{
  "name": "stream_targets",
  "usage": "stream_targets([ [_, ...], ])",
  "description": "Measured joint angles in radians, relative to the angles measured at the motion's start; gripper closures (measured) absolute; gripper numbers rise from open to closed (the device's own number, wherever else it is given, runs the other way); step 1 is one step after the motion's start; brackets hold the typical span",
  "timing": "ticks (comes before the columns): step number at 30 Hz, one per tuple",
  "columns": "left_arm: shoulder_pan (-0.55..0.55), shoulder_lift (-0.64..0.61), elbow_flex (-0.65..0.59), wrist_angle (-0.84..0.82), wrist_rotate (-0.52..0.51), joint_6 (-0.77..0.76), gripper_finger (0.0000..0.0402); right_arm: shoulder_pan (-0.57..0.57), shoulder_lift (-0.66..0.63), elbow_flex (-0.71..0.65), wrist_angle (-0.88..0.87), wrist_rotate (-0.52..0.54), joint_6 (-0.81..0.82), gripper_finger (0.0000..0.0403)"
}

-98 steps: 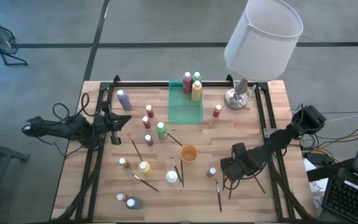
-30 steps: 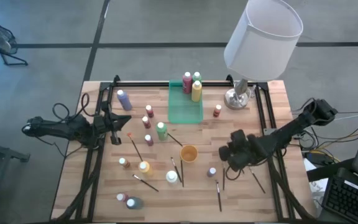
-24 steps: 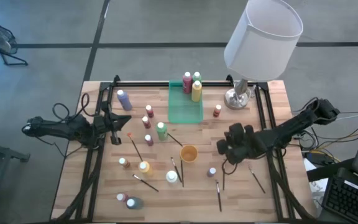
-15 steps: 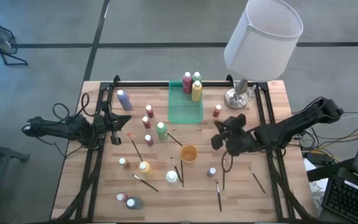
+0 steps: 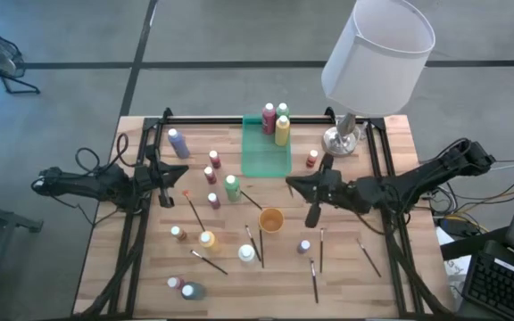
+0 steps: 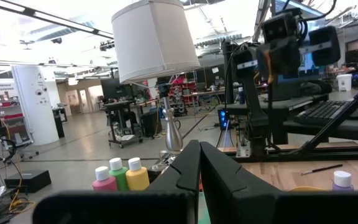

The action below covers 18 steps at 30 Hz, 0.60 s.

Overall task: Pick & Place Paint Supplies
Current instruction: Put the orange paintbrush into the yellow cup

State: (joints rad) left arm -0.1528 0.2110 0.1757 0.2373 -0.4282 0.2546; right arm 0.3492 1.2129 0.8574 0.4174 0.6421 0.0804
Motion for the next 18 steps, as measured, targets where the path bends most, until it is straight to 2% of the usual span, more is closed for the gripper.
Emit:
stream_targets([
  [8, 0.0, 0.0, 0.0, 0.0, 0.0, 0.0, 0.0385, -0.001, 0.0, 0.0, 0.102, -0.213, -0.041, 0.0394],
  [14, 0.0, 0.0, 0.0, 0.0, 0.0, 0.0, 0.0385, -0.001, 0.019, 0.0, 0.194, -0.332, -0.079, 0.0394],
  [18, 0.0, 0.0, 0.0, 0.0, 0.0, 0.0, 0.0385, -0.002, 0.067, 0.0, 0.246, -0.374, -0.126, 0.0394],
])
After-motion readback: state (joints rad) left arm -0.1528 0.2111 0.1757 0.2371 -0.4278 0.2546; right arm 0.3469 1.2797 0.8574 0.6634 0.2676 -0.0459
